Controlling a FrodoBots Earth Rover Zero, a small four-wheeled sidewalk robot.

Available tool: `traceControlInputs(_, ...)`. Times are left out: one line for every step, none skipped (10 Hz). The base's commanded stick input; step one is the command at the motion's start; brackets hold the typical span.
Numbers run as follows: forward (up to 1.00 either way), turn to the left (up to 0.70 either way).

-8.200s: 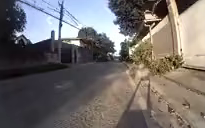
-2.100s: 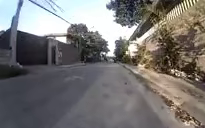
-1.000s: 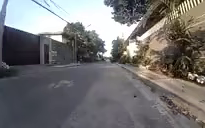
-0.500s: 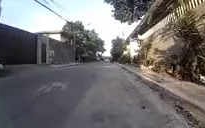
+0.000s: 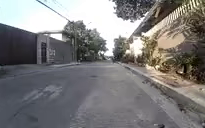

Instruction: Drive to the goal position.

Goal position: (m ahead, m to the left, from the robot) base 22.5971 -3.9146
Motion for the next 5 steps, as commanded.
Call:
traceControlInputs(0.86,0.0)
traceControlInputs(0.86,0.0)
traceControlInputs(0.86,0.0)
traceControlInputs(0.86,0.0)
traceControlInputs(0.86,-0.07)
